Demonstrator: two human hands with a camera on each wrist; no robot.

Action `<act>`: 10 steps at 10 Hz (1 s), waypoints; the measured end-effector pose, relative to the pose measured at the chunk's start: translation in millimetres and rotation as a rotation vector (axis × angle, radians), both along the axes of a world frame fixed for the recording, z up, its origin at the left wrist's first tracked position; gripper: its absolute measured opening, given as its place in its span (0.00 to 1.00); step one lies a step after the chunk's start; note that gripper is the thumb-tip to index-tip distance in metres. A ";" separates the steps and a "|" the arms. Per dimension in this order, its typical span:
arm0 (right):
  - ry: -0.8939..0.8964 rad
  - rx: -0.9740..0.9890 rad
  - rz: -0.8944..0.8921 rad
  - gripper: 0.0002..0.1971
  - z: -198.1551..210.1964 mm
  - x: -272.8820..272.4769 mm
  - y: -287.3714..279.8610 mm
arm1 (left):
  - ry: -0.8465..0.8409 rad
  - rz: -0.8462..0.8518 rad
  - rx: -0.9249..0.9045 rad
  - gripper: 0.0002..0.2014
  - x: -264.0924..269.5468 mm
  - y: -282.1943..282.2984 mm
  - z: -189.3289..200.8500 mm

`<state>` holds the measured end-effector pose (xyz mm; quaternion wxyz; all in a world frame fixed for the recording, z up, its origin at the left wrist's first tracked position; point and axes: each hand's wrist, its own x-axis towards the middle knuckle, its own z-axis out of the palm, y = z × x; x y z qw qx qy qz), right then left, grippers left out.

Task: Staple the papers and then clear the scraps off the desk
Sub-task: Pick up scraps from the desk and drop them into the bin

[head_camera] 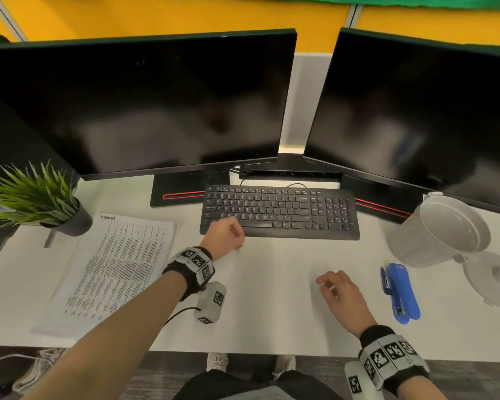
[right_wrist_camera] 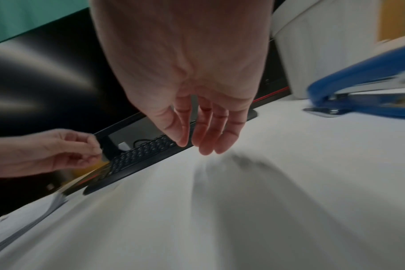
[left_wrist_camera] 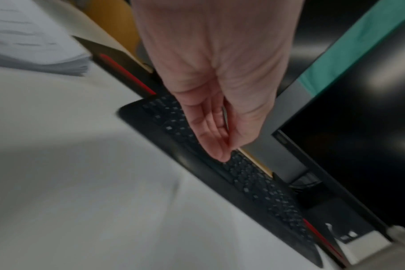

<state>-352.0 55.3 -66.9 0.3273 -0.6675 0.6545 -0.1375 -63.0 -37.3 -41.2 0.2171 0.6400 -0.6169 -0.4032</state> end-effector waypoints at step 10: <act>-0.190 -0.114 -0.563 0.23 5.7 -80.3 81.4 | 0.010 -0.574 -0.357 0.08 -329.2 -84.8 100.0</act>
